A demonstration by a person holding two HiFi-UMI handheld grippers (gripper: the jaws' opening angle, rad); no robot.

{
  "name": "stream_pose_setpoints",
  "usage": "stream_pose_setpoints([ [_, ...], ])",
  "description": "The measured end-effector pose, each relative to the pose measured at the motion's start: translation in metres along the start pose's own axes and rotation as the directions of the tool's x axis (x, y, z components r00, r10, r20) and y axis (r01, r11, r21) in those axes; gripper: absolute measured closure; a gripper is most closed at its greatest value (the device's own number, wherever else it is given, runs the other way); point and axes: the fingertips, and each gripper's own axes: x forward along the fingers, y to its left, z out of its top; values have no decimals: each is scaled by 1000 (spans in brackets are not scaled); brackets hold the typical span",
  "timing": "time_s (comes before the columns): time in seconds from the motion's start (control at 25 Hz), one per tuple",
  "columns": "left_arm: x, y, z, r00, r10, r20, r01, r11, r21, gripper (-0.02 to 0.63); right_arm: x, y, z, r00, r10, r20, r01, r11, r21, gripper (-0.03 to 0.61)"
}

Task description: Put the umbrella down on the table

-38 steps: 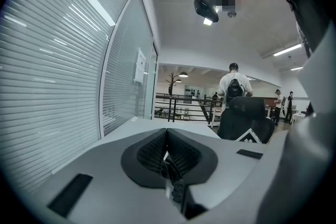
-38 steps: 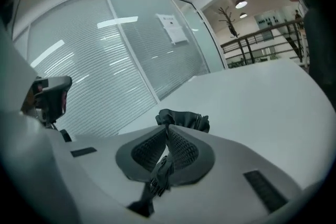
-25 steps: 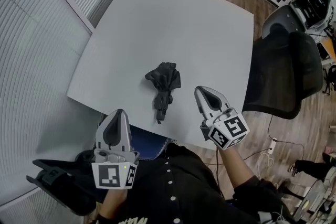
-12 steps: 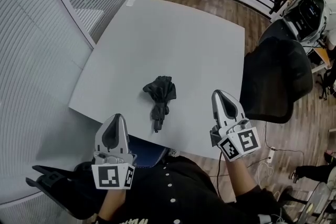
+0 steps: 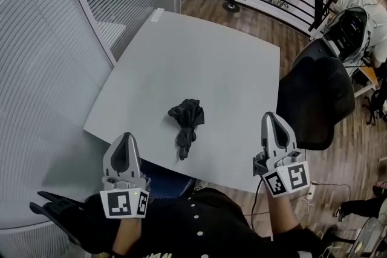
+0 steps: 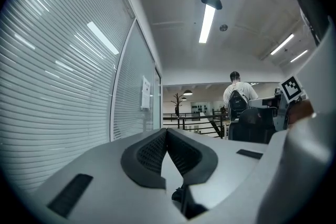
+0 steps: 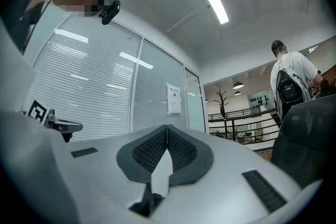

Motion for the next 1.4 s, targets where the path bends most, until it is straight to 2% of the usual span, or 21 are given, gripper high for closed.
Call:
stream_pose_setpoints([
  [0.12,-1,12,3,1000,17,10,-17,1000,15,598,-4,1,3,1000,-9,17,9,1000,-13,549],
  [0.28,-16,8,9,999,42,16,-42,998,37,598,-33,-10,5,999,-40,29,41,999,-32,549],
  [0.6,-20,15,21,997,62,41,-64,996,58,598,-47,-21,-2,997,-81,10,82,996,-44,549],
  [0.96,-19,23,24,997,61,47,-64,997,54,598,-34,-5,-4,999,-55,-1,54,994,-97,549],
  [1.4,-23,10,23,998,57,40,-59,997,53,598,-36,-8,-8,999,-40,-11,39,995,-89,549],
])
